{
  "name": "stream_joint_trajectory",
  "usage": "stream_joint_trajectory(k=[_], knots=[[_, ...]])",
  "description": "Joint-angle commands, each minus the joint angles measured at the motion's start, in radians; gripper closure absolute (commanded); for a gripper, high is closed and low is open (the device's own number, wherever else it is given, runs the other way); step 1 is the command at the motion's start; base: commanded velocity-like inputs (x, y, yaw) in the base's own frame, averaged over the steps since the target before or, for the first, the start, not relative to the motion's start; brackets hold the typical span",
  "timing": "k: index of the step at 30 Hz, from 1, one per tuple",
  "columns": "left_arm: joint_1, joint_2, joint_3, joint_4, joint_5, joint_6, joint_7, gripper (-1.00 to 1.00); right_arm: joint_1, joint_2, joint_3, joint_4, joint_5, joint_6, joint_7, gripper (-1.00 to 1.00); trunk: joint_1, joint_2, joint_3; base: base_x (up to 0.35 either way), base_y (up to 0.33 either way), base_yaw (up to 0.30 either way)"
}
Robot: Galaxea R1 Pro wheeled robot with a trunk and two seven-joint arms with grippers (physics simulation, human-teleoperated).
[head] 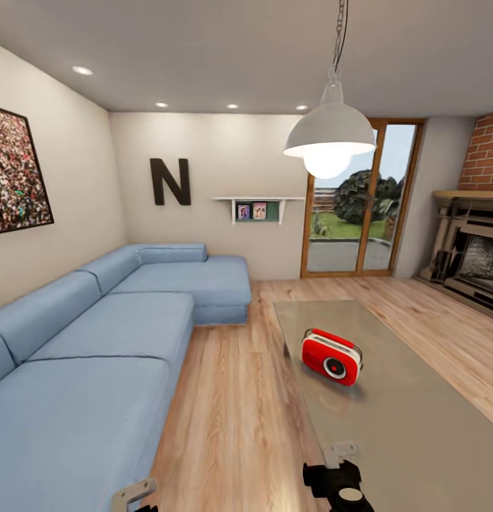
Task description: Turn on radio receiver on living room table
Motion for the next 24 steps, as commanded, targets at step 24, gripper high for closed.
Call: stream_joint_trajectory(k=[24], knots=[[0.000, 0.000, 0.000, 0.000, 0.000, 0.000, 0.000, -1.00, 0.000, 0.000, 0.000, 0.000, 0.000, 0.000, 0.000, -1.00, 0.000, 0.000, 0.000, 0.334, 0.000, 0.000]])
